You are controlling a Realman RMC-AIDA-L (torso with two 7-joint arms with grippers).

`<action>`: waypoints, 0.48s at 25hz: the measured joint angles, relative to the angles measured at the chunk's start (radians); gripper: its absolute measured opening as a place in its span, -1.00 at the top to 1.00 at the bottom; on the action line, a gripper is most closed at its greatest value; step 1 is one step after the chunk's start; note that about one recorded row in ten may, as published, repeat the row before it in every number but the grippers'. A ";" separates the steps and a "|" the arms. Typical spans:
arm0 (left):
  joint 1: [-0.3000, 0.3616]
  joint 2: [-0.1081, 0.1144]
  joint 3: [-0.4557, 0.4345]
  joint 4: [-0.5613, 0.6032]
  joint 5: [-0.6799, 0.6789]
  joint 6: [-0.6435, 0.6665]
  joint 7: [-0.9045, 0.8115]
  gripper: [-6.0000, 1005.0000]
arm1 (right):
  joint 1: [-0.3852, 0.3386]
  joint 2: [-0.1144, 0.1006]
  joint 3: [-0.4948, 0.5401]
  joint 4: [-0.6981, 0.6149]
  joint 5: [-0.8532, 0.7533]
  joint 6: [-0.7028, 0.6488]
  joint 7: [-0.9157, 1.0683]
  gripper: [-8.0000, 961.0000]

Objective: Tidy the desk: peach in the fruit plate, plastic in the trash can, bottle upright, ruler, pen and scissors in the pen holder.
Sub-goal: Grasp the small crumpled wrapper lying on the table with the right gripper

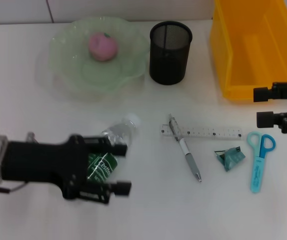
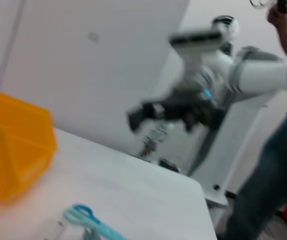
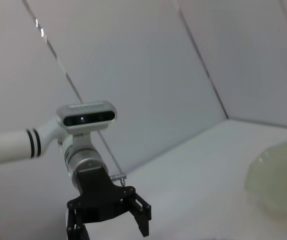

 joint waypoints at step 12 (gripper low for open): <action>-0.001 -0.047 -0.004 -0.040 0.126 -0.067 0.011 -0.70 | 0.132 0.060 -0.438 -0.656 -0.480 -0.007 0.483 -0.65</action>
